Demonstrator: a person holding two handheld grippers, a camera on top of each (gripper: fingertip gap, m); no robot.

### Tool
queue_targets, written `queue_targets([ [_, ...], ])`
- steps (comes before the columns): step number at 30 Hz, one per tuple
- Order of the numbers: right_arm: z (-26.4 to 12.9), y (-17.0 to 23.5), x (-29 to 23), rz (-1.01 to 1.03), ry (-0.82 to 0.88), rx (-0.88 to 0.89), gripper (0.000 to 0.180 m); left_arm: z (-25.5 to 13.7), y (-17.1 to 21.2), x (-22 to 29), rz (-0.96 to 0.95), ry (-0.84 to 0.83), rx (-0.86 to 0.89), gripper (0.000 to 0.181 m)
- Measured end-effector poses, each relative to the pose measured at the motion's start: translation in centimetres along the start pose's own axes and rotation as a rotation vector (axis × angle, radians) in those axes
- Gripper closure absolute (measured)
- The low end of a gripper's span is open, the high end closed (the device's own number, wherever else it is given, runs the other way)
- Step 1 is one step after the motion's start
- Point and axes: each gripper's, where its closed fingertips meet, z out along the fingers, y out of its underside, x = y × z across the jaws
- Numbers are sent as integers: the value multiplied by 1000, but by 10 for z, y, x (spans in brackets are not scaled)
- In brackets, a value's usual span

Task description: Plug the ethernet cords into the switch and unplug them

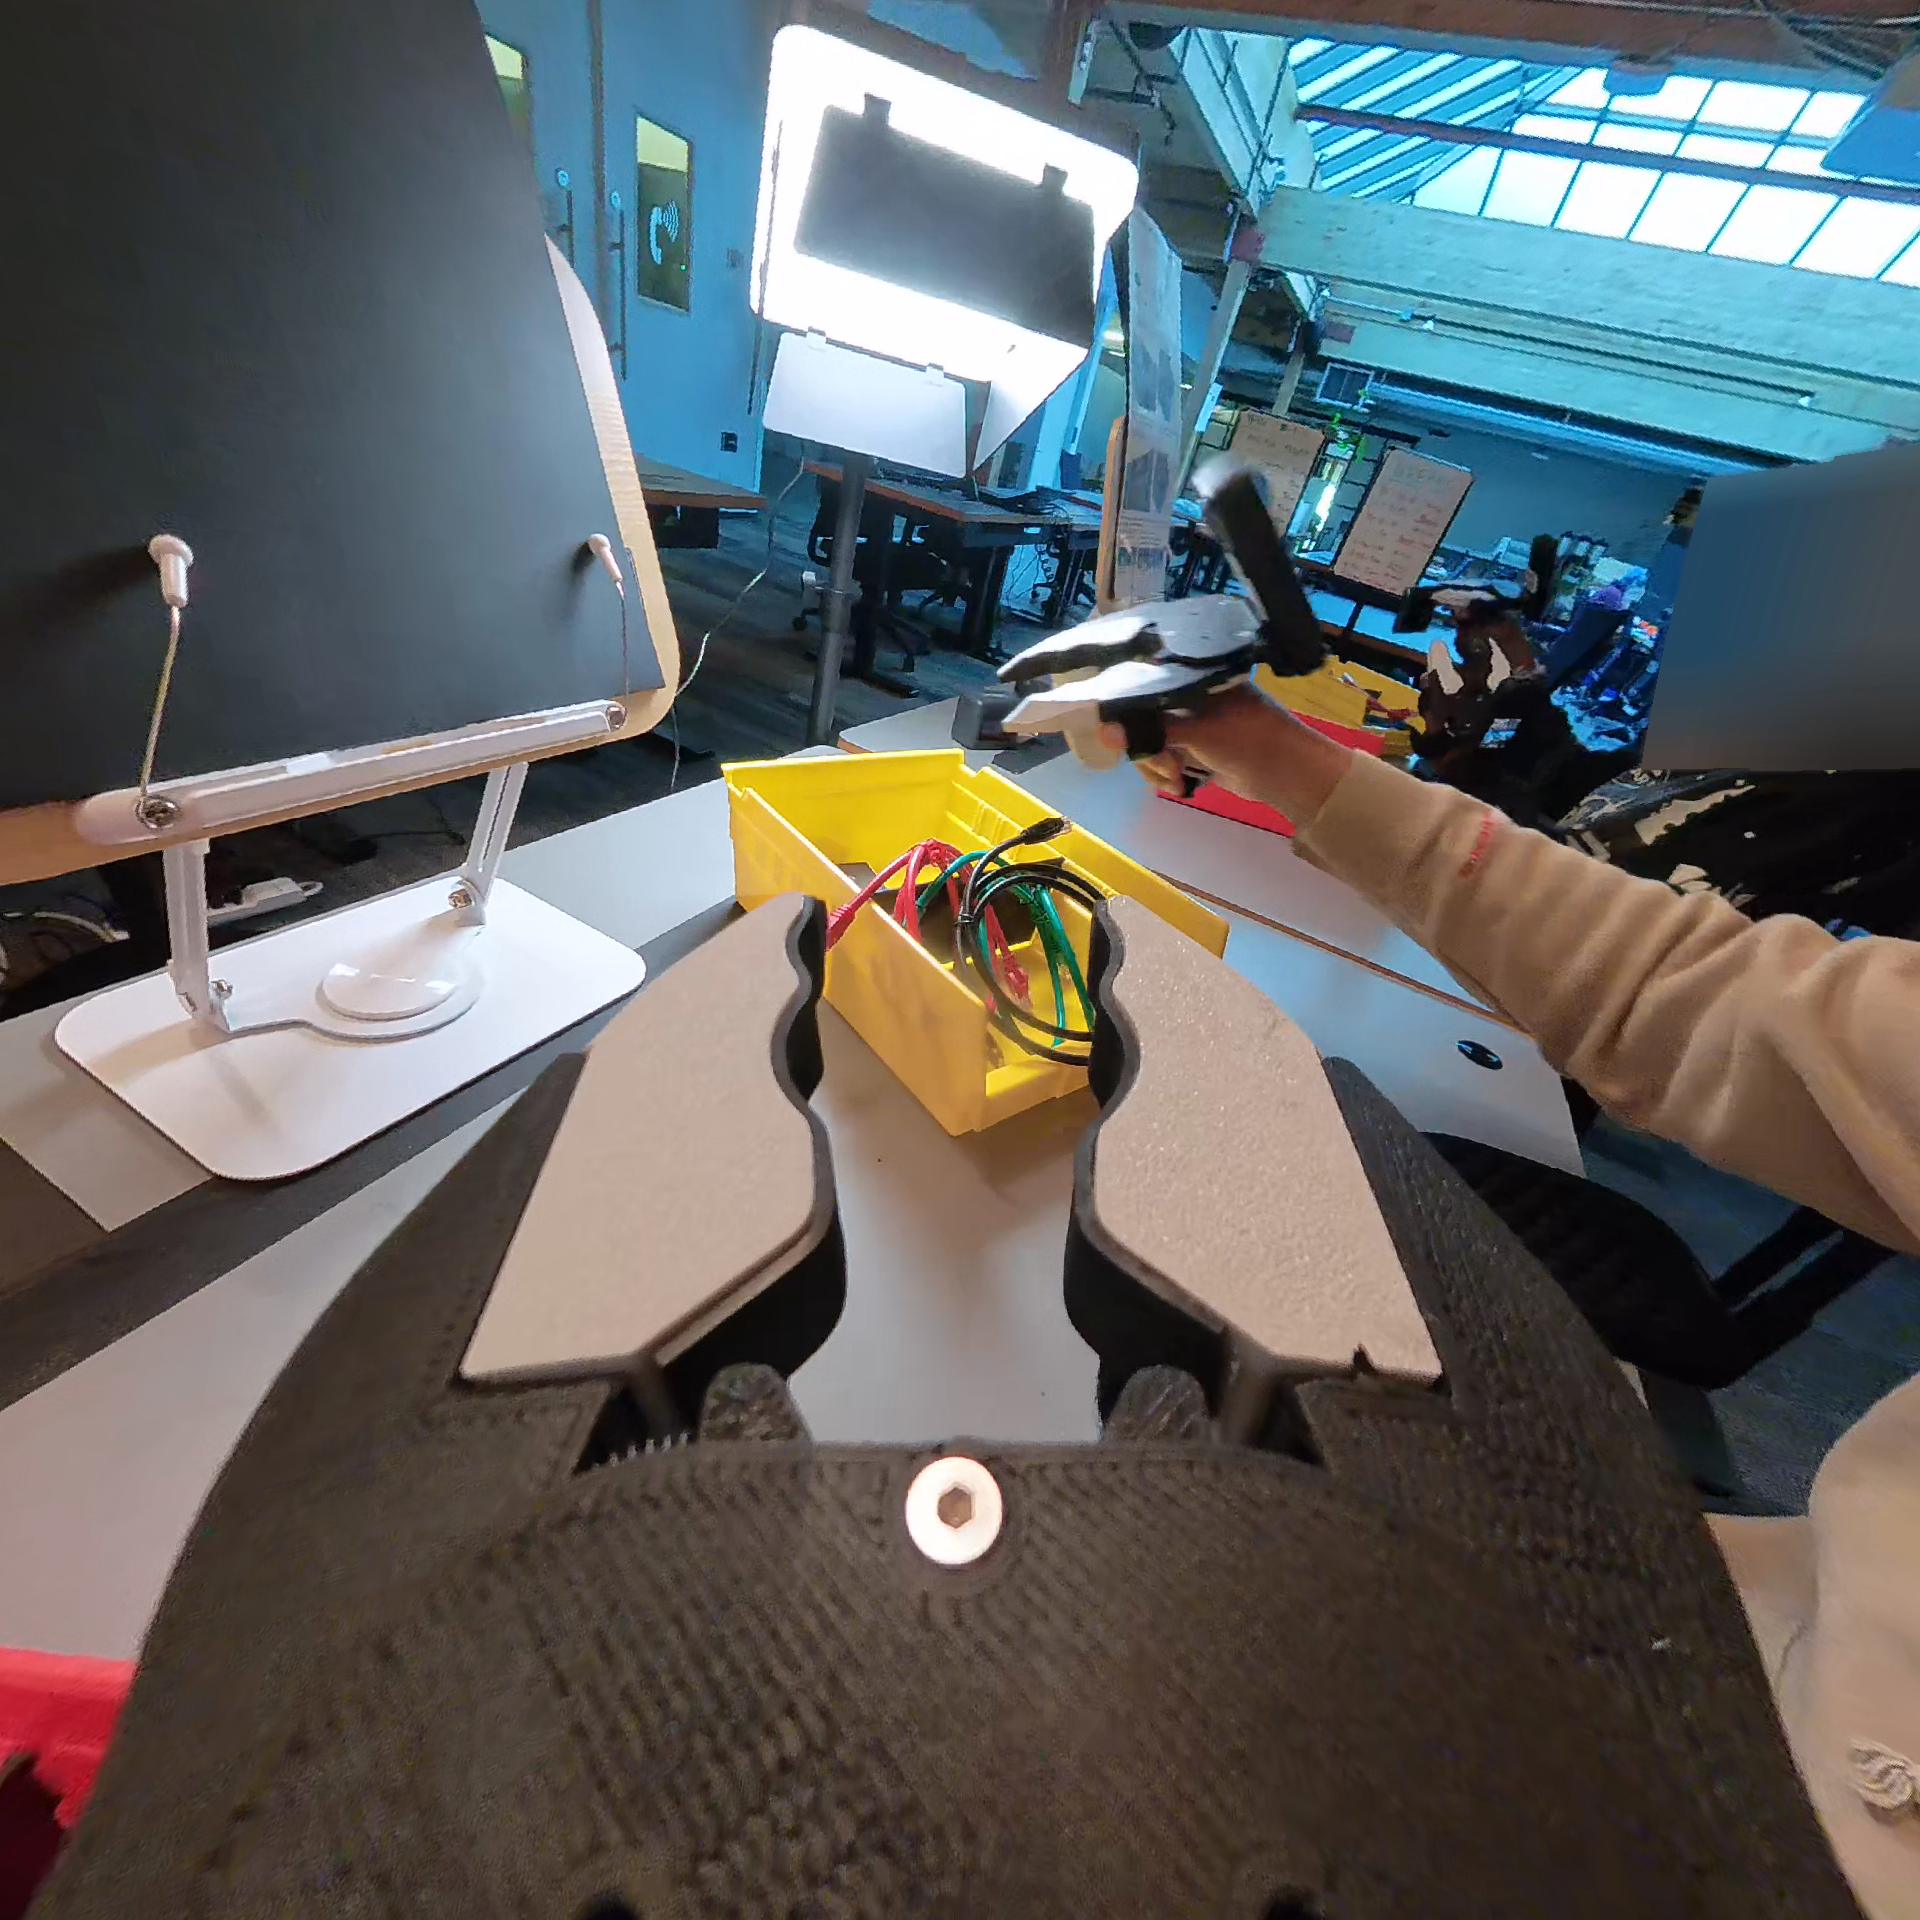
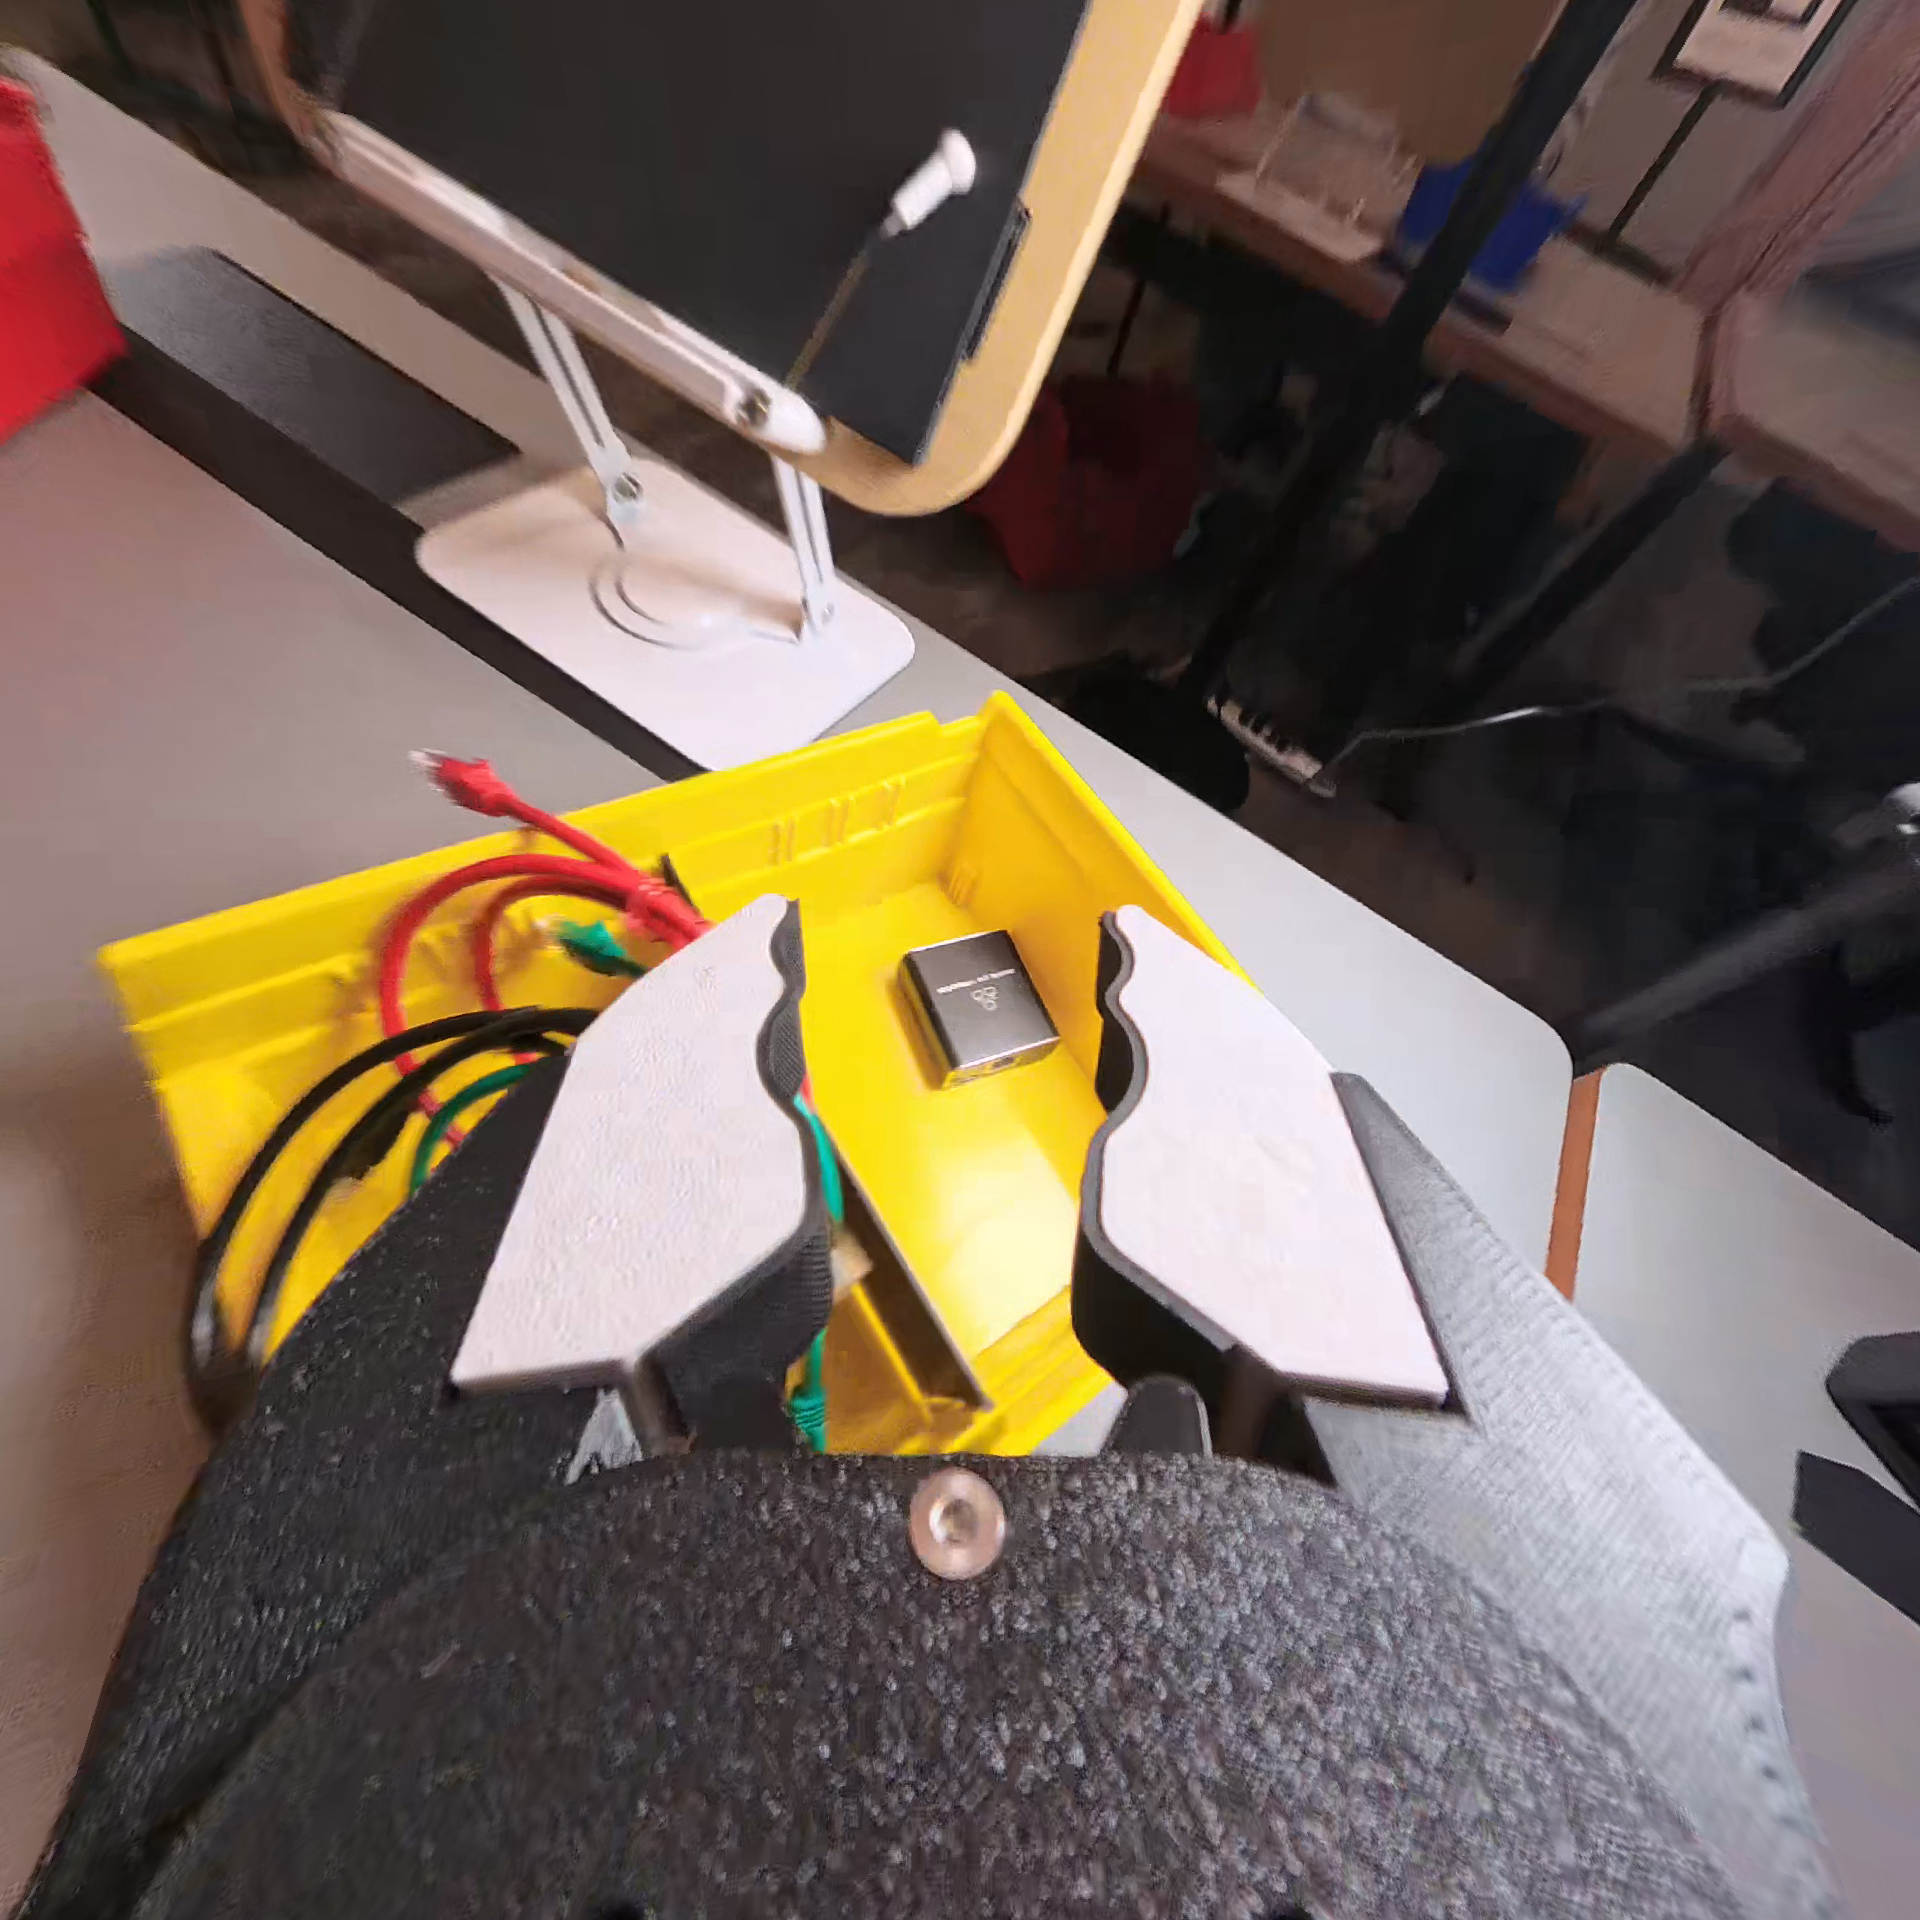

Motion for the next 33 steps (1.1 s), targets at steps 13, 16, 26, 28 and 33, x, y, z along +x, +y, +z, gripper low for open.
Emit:
queue_targets([
  [13, -63, 88, -148, -160, -76, -25, 128, -8, 6, 21, 127, -87, -42, 133],
  [16, -48, 115, -154, -285, -83, -170, 128, -16, 17, 23, 135, -104, -82, 133],
  [26, -29, 137, -147, -448, -52, -574, 147, -79, 78, 2, 44, -204, -155, 134],
  [28, -28, 135, -151, -476, -76, -597, 154, -89, 89, -5, 28, -224, -172, 134],
  [33, -26, 118, -139, -548, -102, -628, 162, -104, 102, -12, 9, -246, -176, 134],
])
